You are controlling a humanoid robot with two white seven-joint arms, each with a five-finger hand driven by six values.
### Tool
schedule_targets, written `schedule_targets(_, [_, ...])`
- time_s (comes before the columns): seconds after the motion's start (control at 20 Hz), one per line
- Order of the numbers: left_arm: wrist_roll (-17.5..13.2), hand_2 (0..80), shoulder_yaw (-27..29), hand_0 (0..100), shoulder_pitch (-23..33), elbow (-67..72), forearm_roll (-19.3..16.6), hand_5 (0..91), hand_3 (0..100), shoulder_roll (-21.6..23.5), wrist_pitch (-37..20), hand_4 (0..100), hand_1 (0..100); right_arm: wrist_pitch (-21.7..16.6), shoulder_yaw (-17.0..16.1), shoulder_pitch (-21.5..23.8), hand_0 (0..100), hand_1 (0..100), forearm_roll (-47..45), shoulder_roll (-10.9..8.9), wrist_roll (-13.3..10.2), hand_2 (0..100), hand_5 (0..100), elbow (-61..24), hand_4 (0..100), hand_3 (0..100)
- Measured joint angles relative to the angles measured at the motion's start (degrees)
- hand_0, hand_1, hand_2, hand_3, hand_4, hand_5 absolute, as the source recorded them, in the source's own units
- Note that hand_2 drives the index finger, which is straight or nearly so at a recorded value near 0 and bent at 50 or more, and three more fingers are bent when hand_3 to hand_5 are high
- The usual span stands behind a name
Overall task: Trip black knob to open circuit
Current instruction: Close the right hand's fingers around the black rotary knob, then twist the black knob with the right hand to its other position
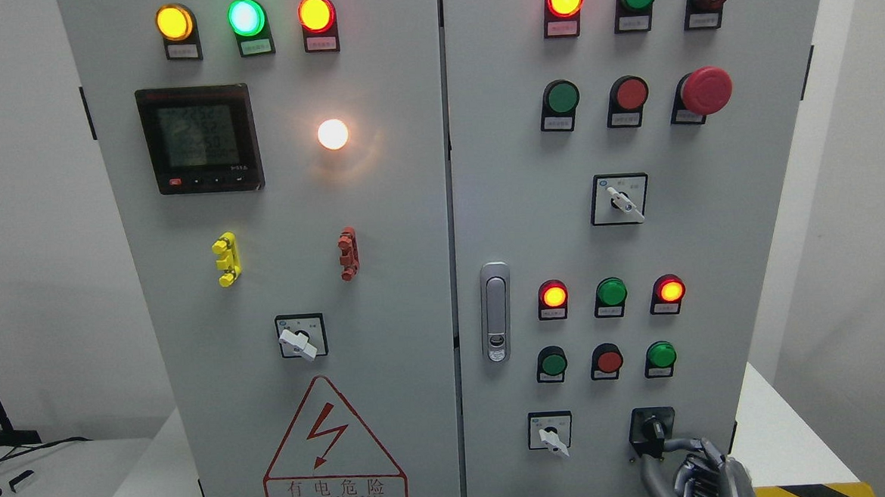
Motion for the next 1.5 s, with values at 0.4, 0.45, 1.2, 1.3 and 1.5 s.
schedule_targets(0.4, [0.00, 0.0, 0.00, 12, 0.00, 0.00, 0.00, 0.0, 0, 0.00, 0.00, 0, 39, 0.00, 0.27, -0.12, 36, 73, 0.00, 0.01, -0.14, 47, 100, 0.01, 100, 92])
schedule_targets(0.45, [0.00, 0.0, 0.00, 12, 0.00, 0.00, 0.00, 0.0, 0, 0.00, 0.00, 0, 39, 0.00, 0.30, -0.13, 36, 73, -0.01, 0.02, -0.15, 47, 100, 0.02, 100, 92])
schedule_targets(1.2, [0.00, 0.0, 0.00, 12, 0.00, 0.00, 0.00, 0.0, 0, 0.00, 0.00, 0, 39, 0.00, 0.94, -0.25, 37, 73, -0.15, 0.41, -0.42, 47, 100, 0.27, 100, 93])
schedule_targets(1.3, [0.00, 0.0, 0.00, 12, 0.01, 0.00, 0.00, 0.0, 0, 0.00, 0.00, 0, 39, 0.00, 1.01, -0.27, 38, 73, -0.16, 0.44, -0.25, 47, 100, 0.29, 100, 93])
schedule_targets(1.5, [0.00, 0.0, 0.00, 12, 0.00, 0.00, 0.00, 0.0, 0, 0.00, 0.00, 0, 39, 0.05, 1.13, -0.30, 38, 73, -0.17, 0.51, -0.12, 48, 100, 0.32, 100, 93])
